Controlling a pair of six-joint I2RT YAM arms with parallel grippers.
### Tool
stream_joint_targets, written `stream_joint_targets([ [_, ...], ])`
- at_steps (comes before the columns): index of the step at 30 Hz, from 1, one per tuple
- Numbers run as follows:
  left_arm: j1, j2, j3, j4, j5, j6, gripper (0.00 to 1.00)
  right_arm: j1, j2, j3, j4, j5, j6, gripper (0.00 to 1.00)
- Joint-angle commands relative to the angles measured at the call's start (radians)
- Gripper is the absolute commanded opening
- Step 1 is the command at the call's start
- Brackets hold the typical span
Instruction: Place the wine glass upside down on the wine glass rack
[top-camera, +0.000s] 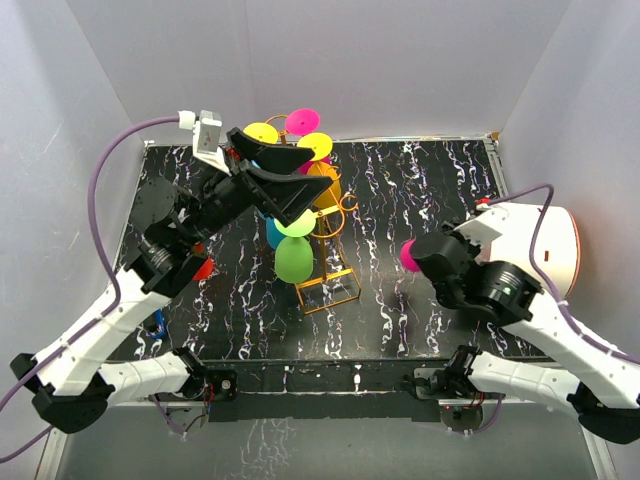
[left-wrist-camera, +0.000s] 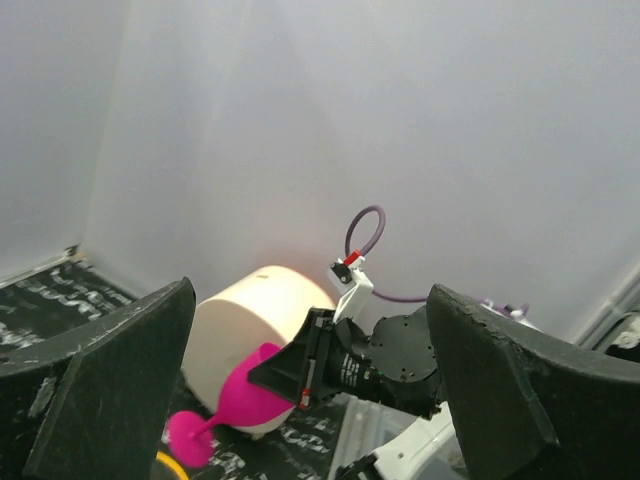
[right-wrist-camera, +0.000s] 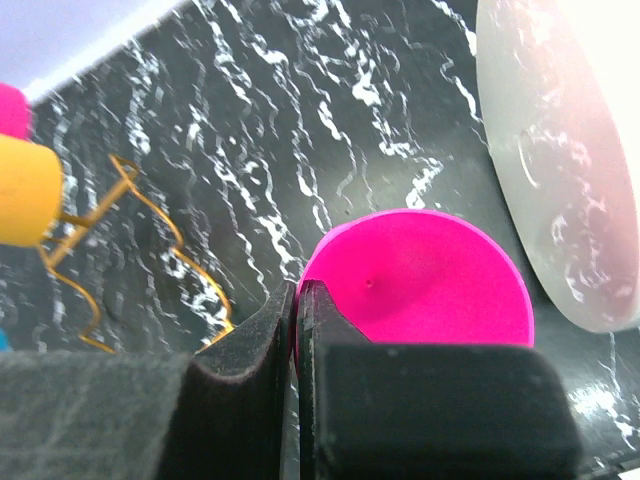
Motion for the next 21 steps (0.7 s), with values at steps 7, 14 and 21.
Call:
stream_joint_targets([
  [7, 0.001, 0.109, -0.013, 0.455, 0.094, -0.326, 0.96, 0.004, -0.267, -0.034, 0.762, 0.058, -0.568, 0.0],
  [14, 0.001, 0.155, 0.022, 0.411, -0.03, -0.482, 0.91, 0.004, -0.279, -0.033, 1.14, -0.066, -0.741, 0.0],
  [21, -0.003, 0.228, 0.126, 0.304, -0.153, -0.587, 0.86, 0.003, -0.222, 0.006, 1.35, -0.166, -0.77, 0.0],
])
